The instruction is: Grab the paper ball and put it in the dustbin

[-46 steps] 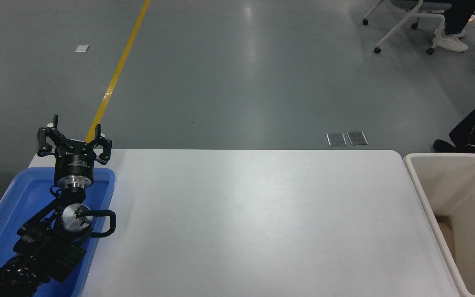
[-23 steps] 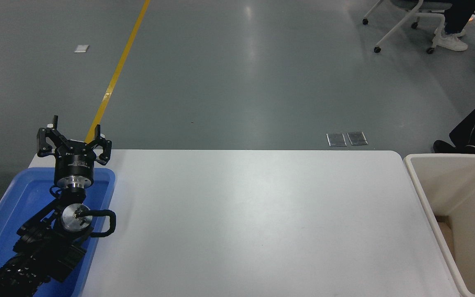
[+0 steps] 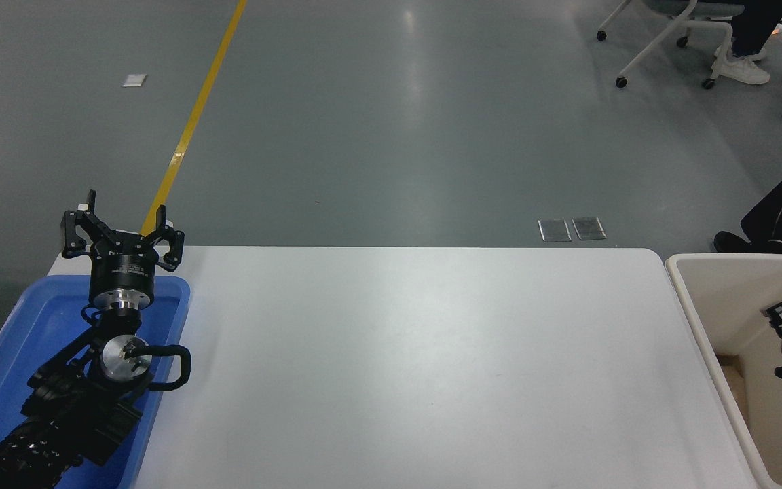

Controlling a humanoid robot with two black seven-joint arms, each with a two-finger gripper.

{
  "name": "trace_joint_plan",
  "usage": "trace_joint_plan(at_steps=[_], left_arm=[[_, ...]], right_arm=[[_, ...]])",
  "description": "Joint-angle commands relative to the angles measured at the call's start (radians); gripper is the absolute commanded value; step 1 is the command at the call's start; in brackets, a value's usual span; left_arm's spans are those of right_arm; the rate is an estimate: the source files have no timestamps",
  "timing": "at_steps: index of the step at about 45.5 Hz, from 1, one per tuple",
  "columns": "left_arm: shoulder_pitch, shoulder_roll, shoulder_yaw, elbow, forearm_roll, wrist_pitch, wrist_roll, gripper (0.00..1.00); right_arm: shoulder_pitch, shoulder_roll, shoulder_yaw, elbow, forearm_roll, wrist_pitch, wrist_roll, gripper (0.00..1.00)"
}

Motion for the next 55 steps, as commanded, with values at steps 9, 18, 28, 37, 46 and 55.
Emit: trace_joint_plan(at_steps=[9,18,28,37,46,55], left_arm=[[0.0,0.0,0.0,0.0,0.001,-0.002,0.001,0.99],[0.0,0.0,0.0,-0.002,0.002,-0.002,0.001,0.99],[0.0,0.0,0.002,-0.002,0.002,-0.002,0.001,0.99],[0.0,0.0,0.0,-0.002,0.002,-0.002,0.001,0.99],[0.0,0.0,0.002,-0.002,0.002,-0.002,0.001,0.99],[0.0,0.0,0.0,-0.002,0.004,-0.002,0.001,0.99]], right_arm=[[0.405,-0.151,-0.275,0.478,-0.001,0.047,0.002,1.0],[0.65,-0.192,-0.398,0.691,0.001,0.207,0.006,1.0],[0.983,-0.189,-0.582,0.927,0.001,0.388,0.009,1.0],[1.224,-0.177,-0.645,1.079,0.002,0.569,0.008,1.0],[1.39,-0.177,-0.645,1.148,0.048,0.836,0.008,1.0],[1.479,-0.171,-0.645,1.171,0.073,0.865,0.0,1.0]])
